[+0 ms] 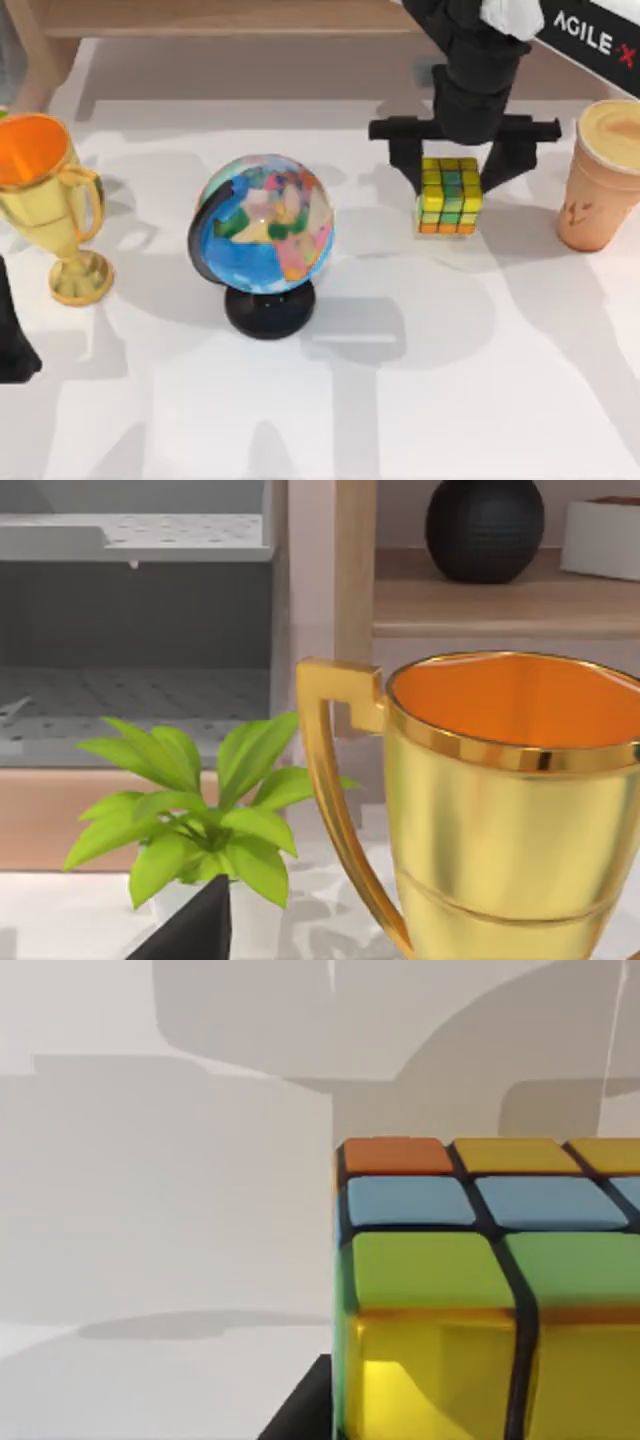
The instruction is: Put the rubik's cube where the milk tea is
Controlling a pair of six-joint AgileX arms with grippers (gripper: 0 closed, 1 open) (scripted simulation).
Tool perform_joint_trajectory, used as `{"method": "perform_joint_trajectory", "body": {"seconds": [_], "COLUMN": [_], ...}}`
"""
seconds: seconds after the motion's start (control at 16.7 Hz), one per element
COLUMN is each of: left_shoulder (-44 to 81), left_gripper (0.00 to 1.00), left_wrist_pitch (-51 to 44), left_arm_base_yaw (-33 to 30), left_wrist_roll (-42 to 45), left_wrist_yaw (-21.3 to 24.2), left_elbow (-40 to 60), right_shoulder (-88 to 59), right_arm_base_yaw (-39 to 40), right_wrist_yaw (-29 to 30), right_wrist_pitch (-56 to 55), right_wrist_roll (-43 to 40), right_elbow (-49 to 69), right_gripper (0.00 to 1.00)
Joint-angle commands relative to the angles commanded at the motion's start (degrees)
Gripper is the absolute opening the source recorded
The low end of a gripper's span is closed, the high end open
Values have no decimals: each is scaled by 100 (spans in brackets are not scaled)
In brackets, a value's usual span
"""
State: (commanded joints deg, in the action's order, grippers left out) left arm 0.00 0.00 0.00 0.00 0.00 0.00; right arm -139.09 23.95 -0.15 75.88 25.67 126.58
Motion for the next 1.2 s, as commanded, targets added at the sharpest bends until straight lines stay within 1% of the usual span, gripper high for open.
{"method": "perform_joint_trajectory", "body": {"seconds": [0.42,1.2], "left_shoulder": [0,0], "left_gripper": [100,100], "left_wrist_pitch": [0,0], "left_arm_base_yaw": [0,0], "left_wrist_roll": [0,0], "left_wrist_yaw": [0,0], "left_elbow": [0,0], "right_shoulder": [-116,-116], "right_arm_base_yaw": [-7,-7], "right_wrist_yaw": [7,7], "right_wrist_pitch": [-80,-80], "right_wrist_roll": [-45,-45], "right_elbow": [-106,-106], "right_gripper": [0,98]}}
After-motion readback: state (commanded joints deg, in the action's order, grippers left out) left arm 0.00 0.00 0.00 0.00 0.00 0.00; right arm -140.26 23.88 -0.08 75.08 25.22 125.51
